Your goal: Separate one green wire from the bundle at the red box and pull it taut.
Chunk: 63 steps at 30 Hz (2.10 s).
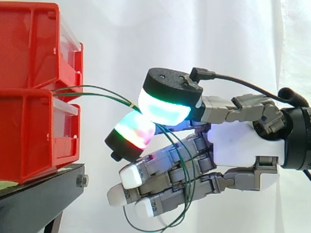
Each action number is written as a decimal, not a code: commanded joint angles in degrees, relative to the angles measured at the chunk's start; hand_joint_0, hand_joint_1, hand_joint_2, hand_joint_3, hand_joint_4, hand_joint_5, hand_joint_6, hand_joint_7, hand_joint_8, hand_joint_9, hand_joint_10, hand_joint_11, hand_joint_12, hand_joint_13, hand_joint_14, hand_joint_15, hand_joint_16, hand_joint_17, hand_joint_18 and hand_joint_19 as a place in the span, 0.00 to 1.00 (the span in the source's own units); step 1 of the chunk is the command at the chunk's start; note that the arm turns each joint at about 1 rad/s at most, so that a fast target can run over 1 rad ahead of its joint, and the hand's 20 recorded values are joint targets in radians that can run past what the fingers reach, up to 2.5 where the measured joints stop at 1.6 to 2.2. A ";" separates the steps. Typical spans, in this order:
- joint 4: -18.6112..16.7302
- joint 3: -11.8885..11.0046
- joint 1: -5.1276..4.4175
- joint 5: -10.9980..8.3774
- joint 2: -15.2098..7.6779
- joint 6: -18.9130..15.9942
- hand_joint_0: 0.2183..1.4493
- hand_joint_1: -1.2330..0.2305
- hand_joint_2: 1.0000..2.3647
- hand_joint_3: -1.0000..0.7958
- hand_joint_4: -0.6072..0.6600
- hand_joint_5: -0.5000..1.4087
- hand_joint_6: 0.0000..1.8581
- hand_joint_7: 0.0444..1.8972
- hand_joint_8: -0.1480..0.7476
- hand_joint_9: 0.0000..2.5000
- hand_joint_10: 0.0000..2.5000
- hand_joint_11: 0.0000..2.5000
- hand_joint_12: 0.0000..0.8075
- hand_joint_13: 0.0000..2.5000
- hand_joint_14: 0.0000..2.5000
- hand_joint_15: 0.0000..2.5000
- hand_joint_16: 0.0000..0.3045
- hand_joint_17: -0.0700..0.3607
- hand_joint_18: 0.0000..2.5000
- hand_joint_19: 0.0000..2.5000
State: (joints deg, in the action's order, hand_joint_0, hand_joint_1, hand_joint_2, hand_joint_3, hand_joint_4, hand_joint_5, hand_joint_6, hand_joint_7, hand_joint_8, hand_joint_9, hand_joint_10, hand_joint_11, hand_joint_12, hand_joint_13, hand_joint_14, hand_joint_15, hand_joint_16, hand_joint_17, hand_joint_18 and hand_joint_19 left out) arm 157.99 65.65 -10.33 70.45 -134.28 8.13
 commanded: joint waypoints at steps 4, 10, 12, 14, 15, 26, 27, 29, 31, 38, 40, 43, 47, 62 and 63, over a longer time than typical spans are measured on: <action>0.12 0.00 0.05 0.04 0.08 -0.04 0.35 0.25 0.01 0.33 0.62 0.16 0.48 0.57 0.50 0.29 0.00 0.18 0.41 0.24 0.00 0.07 0.17 0.43 0.26 0.09; 0.12 0.00 -0.04 0.04 -0.01 -0.13 0.32 0.28 0.00 0.28 0.65 0.17 0.47 0.57 0.50 0.30 0.01 0.18 0.41 0.25 0.00 0.07 0.16 0.42 0.27 0.10; 0.12 0.00 -0.04 0.04 -0.01 -0.13 0.29 0.31 0.00 0.28 0.65 0.17 0.47 0.57 0.50 0.31 0.00 0.18 0.42 0.26 0.00 0.08 0.17 0.43 0.28 0.11; 0.21 0.00 0.05 0.04 -0.01 -0.13 0.27 0.34 0.00 0.28 0.65 0.17 0.47 0.57 0.51 0.31 0.00 0.18 0.42 0.26 0.00 0.08 0.17 0.43 0.28 0.11; 0.21 0.00 0.05 0.04 -0.01 -0.13 0.27 0.35 0.00 0.28 0.66 0.17 0.47 0.57 0.52 0.32 0.00 0.18 0.43 0.26 0.00 0.08 0.17 0.43 0.28 0.11; 0.21 0.00 0.14 -0.05 0.08 -0.13 0.29 0.40 0.01 0.44 0.62 0.17 0.47 0.62 0.52 0.32 0.00 0.18 0.42 0.27 0.00 0.08 0.16 0.42 0.28 0.13; 0.21 0.00 0.22 -0.05 0.08 -0.13 0.29 0.39 0.01 0.45 0.60 0.17 0.47 0.60 0.51 0.31 0.00 0.18 0.42 0.27 0.00 0.08 0.17 0.43 0.28 0.13; 0.21 0.00 0.22 -0.05 0.08 -0.13 0.30 0.32 0.01 0.46 0.56 0.16 0.48 0.58 0.51 0.30 0.00 0.19 0.42 0.26 0.00 0.08 0.17 0.43 0.28 0.12; 0.21 -0.09 0.31 -0.05 0.08 -0.13 0.34 0.25 0.01 0.42 0.58 0.15 0.48 0.58 0.50 0.29 0.00 0.19 0.42 0.26 0.00 0.08 0.17 0.43 0.28 0.11; 2.76 -2.81 0.58 0.04 0.08 -0.13 0.34 0.24 0.00 0.28 0.63 0.16 0.48 0.57 0.50 0.31 0.00 0.20 0.41 0.27 0.00 0.08 0.16 0.42 0.30 0.11; 3.73 -2.99 0.66 0.04 0.08 -0.13 0.29 0.27 0.00 0.28 0.64 0.16 0.48 0.57 0.51 0.31 0.00 0.19 0.42 0.27 0.00 0.08 0.17 0.43 0.30 0.11; 3.82 -2.99 0.66 0.04 -0.01 -0.13 0.26 0.31 0.00 0.28 0.65 0.16 0.47 0.57 0.52 0.32 0.01 0.20 0.44 0.28 0.00 0.09 0.17 0.44 0.31 0.12; 3.90 -2.99 0.75 -0.05 -0.01 -0.13 0.24 0.36 0.00 0.28 0.65 0.17 0.47 0.57 0.53 0.33 0.00 0.19 0.44 0.29 0.00 0.09 0.18 0.44 0.32 0.13; 3.90 -2.99 0.66 -0.14 -0.01 -0.13 0.31 0.33 0.01 0.38 0.62 0.17 0.47 0.60 0.51 0.32 0.00 0.19 0.43 0.28 0.00 0.09 0.16 0.42 0.30 0.14; 3.99 -2.99 0.66 -0.14 -0.01 -0.13 0.31 0.33 0.01 0.37 0.63 0.17 0.47 0.60 0.51 0.32 0.00 0.19 0.43 0.28 0.00 0.09 0.16 0.42 0.30 0.13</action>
State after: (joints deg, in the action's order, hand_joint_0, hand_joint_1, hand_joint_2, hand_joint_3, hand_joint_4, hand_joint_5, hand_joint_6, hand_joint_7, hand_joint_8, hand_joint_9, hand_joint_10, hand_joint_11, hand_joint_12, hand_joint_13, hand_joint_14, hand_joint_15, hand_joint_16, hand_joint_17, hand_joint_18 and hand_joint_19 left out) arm 161.94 62.67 -9.63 70.34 -134.29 8.00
